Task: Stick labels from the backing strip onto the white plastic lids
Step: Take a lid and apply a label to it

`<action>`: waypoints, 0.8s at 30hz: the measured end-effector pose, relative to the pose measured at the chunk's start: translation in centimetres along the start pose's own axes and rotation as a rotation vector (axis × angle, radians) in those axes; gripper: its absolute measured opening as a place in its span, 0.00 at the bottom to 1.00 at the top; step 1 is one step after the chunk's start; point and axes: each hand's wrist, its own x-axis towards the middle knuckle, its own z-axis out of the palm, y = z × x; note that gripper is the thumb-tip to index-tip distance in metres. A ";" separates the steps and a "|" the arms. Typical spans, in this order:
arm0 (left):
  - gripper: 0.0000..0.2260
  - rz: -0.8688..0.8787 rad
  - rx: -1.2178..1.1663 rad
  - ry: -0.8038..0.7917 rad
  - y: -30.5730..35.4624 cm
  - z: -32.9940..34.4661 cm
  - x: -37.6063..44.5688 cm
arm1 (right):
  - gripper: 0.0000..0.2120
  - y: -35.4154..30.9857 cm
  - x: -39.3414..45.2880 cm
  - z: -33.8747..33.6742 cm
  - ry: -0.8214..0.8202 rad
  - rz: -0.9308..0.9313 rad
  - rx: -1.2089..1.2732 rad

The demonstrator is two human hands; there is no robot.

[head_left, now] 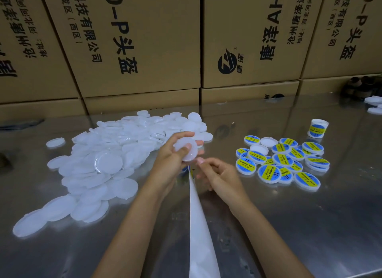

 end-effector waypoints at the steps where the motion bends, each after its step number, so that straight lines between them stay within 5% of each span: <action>1: 0.12 0.001 -0.017 0.061 0.2 -0.4 0.2 | 0.07 0.2 0.1 0.0 0.028 -0.034 -0.085; 4: 0.10 -0.072 0.044 0.182 0.5 -1.9 0.5 | 0.11 1.3 0.3 0.1 0.017 -0.073 -0.379; 10: 0.11 -0.122 0.563 0.386 -1.1 -2.9 1.4 | 0.27 2.4 0.9 0.6 -0.101 -0.105 -0.750; 16: 0.22 -0.014 0.668 0.434 -3.0 -2.5 1.8 | 0.20 2.8 1.0 0.9 -0.103 -0.198 -0.729; 24: 0.23 0.082 0.616 0.370 -4.4 -2.8 2.4 | 0.14 2.7 0.6 1.0 -0.022 -0.245 -0.693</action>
